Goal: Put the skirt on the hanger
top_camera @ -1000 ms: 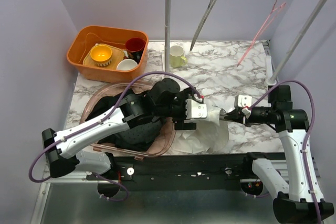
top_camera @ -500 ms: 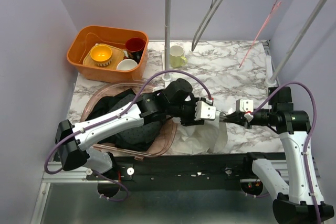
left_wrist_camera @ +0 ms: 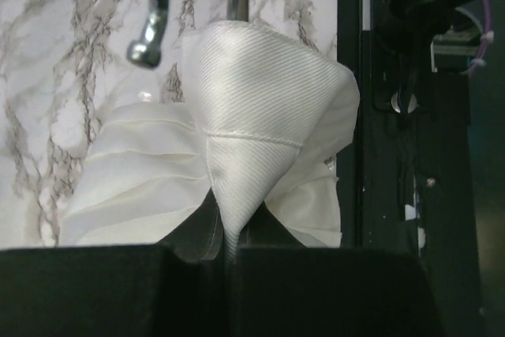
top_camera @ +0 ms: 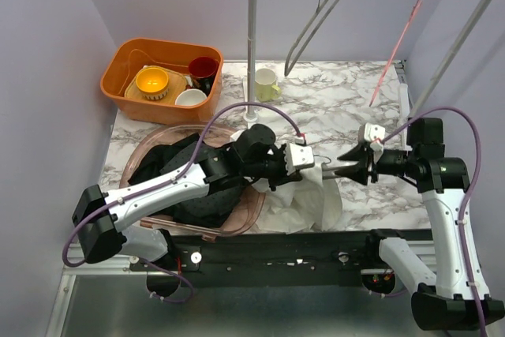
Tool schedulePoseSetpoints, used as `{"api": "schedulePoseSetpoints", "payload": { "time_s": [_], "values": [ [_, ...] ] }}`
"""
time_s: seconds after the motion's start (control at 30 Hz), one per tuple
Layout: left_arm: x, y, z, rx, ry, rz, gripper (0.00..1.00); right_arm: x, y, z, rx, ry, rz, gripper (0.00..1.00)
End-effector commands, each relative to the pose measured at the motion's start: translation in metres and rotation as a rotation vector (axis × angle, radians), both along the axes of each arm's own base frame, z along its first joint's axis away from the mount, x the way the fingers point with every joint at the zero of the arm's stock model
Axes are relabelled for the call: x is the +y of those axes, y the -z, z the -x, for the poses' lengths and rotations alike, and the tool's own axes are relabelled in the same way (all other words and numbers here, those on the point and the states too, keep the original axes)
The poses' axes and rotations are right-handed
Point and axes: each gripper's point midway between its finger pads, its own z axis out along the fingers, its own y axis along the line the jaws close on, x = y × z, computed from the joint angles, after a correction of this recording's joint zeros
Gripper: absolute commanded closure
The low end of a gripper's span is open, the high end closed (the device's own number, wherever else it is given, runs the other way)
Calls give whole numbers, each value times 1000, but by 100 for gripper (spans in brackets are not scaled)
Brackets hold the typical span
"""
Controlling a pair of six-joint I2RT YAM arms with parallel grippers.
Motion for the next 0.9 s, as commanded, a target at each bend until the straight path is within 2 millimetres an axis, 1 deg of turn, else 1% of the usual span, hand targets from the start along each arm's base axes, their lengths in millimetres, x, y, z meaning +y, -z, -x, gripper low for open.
{"api": "schedulePoseSetpoints", "payload": {
  "time_s": [0.0, 0.07, 0.1, 0.13, 0.17, 0.2, 0.27, 0.3, 0.33, 0.37, 0.4, 0.43, 0.5, 0.53, 0.6, 0.63, 0.67, 0.73, 0.8, 0.83, 0.87],
  "values": [
    [7, -20, -10, 199, -177, 170, 100, -13, -54, -38, 36, 309, -80, 30],
    [14, -15, -14, 260, -237, 196, 100, -20, -69, -44, 31, 397, -96, 20],
    [15, -17, -19, 304, -290, 222, 100, -27, -71, -48, 25, 459, -84, 17],
    [17, -18, -20, 326, -307, 235, 100, -30, -73, -47, 23, 480, -85, 15],
    [21, -14, -22, 347, -331, 235, 100, -32, -71, -47, 24, 495, -79, 13],
    [20, -22, -24, 375, -351, 276, 100, -34, -67, -47, 19, 512, -68, 12],
    [23, -29, -27, 391, -373, 305, 100, -36, -52, -42, 24, 499, -36, 10],
    [24, -33, -28, 400, -385, 320, 100, -32, -31, -37, 68, 459, -18, 10],
    [25, -37, -28, 417, -395, 337, 100, -32, -15, -32, 100, 434, 9, 10],
    [26, -45, -26, 417, -389, 357, 100, -33, 1, -31, 87, 402, 47, 11],
    [27, -50, -26, 419, -389, 371, 100, -36, 27, -30, 125, 394, 86, 12],
    [28, -54, -25, 430, -394, 383, 100, -37, 40, -29, 127, 380, 106, 12],
    [30, -62, -24, 431, -391, 409, 100, -45, 59, -37, 112, 410, 147, 12],
    [30, -65, -22, 435, -389, 418, 100, -45, 71, -40, 113, 409, 147, 12],
    [31, -70, -21, 439, -388, 437, 100, -46, 78, -46, 113, 436, 140, 12],
    [31, -72, -21, 442, -387, 445, 100, -49, 76, -57, 76, 465, 135, 12],
    [32, -74, -21, 445, -386, 451, 100, -50, 81, -60, 85, 480, 131, 12],
    [32, -79, -19, 449, -380, 472, 100, -54, 81, -71, 63, 519, 123, 12],
    [33, -83, -19, 452, -380, 488, 100, -51, 84, -72, 80, 508, 112, 13],
    [33, -83, -19, 451, -382, 490, 100, -48, 86, -71, 103, 495, 101, 15],
    [34, -83, -20, 453, -388, 490, 100, -46, 86, -69, 118, 486, 92, 21]
  ]
}}
